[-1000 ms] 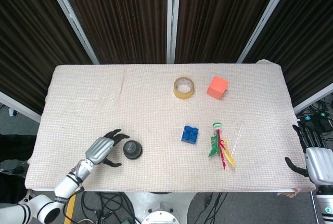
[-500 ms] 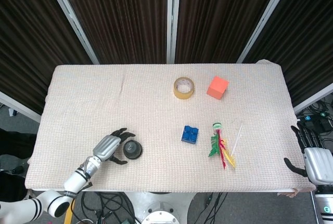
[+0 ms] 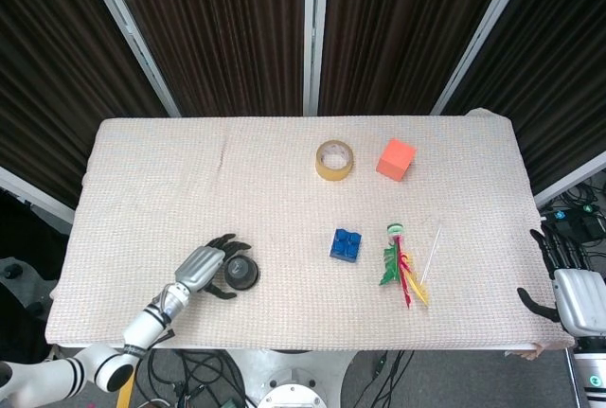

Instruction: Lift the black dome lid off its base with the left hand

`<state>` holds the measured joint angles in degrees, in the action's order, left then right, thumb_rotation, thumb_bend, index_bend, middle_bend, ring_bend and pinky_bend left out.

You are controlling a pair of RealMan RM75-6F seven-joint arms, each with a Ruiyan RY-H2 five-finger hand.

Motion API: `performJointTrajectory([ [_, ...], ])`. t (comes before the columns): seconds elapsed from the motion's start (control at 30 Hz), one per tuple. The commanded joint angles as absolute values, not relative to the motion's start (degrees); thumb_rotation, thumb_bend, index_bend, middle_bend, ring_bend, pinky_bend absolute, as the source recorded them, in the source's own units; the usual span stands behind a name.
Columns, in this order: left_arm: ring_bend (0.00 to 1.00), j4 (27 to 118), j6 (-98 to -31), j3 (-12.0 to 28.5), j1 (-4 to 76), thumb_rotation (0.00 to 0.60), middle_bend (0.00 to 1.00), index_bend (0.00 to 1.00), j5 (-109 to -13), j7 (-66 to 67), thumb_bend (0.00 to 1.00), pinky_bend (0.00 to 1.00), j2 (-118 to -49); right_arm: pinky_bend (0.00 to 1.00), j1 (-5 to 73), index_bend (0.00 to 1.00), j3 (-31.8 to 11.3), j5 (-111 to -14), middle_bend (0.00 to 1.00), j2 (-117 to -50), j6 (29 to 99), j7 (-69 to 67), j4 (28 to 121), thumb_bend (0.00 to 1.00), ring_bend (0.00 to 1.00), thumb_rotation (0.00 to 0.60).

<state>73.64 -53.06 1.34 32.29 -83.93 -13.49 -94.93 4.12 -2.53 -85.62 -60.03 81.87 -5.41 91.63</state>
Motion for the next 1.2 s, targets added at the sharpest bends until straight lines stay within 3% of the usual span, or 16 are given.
performJointTrajectory([
  [0.03,0.03,73.5,-52.8,1.5,32.5,0.600,0.19,0.16,-83.6,-13.5,0.00,0.12,-95.1,0.00,4.1,0.00,-2.6,-85.5,0.01,-60.0,81.8,-5.5,91.6,0.19,0.00,0.600],
  [0.87,0.03,72.9,-53.6,1.1,33.1,0.600,0.26,0.17,-83.2,-12.7,0.00,0.15,-96.3,0.00,4.2,0.00,-2.7,-84.3,0.01,-59.9,81.0,-5.8,91.1,0.19,0.00,0.600],
  [1.2,0.06,71.1,-55.3,1.0,32.8,0.600,0.35,0.22,-83.6,-11.9,0.03,0.16,-97.9,0.00,4.1,0.00,-2.7,-84.0,0.01,-59.8,80.9,-5.7,91.1,0.19,0.00,0.600],
])
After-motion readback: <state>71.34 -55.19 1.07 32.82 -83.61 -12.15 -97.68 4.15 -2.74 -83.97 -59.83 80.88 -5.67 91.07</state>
